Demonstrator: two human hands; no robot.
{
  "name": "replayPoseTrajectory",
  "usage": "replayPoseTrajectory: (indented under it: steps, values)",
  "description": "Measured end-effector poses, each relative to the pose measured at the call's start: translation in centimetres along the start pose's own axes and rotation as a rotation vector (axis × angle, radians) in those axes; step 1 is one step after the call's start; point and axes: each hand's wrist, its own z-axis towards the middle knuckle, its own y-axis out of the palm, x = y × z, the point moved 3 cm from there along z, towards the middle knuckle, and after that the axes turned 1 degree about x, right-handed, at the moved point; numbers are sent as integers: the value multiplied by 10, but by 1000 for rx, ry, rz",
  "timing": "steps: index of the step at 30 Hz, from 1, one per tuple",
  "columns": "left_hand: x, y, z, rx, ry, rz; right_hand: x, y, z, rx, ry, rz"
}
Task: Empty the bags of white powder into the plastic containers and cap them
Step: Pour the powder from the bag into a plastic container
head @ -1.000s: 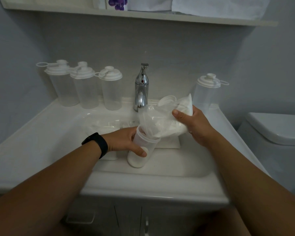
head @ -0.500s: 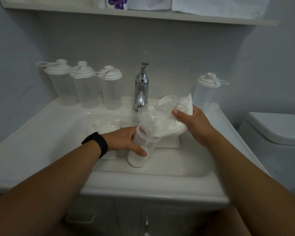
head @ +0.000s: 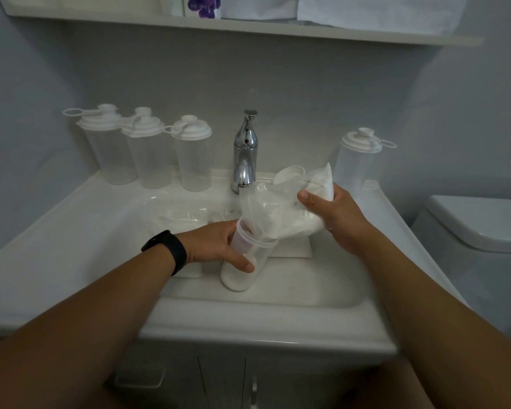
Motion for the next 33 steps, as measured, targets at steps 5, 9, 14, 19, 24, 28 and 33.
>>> replayPoseTrajectory:
  steps: [5,9,14,19,24,28,33]
  values:
    - [-2,0,1,-3,5,-10,-1,0,0,-5,3,1]
    - [-2,0,1,-6,5,-4,0,0,1,4,-1,-3]
    - [-2,0,0,3,-7,5,0,0,0,3,2,8]
    - [1,0,-2,-3,-3,-4,0,0,1,4,-2,5]
    - [1,0,-1,-3,5,-21,0,0,1,6,-3,5]
    - [0,0,-1,-8,5,-23,-1,0,0,4,0,1]
    - [-1,0,-1,-10,-2,-18,-1,0,0,-1,-2,4]
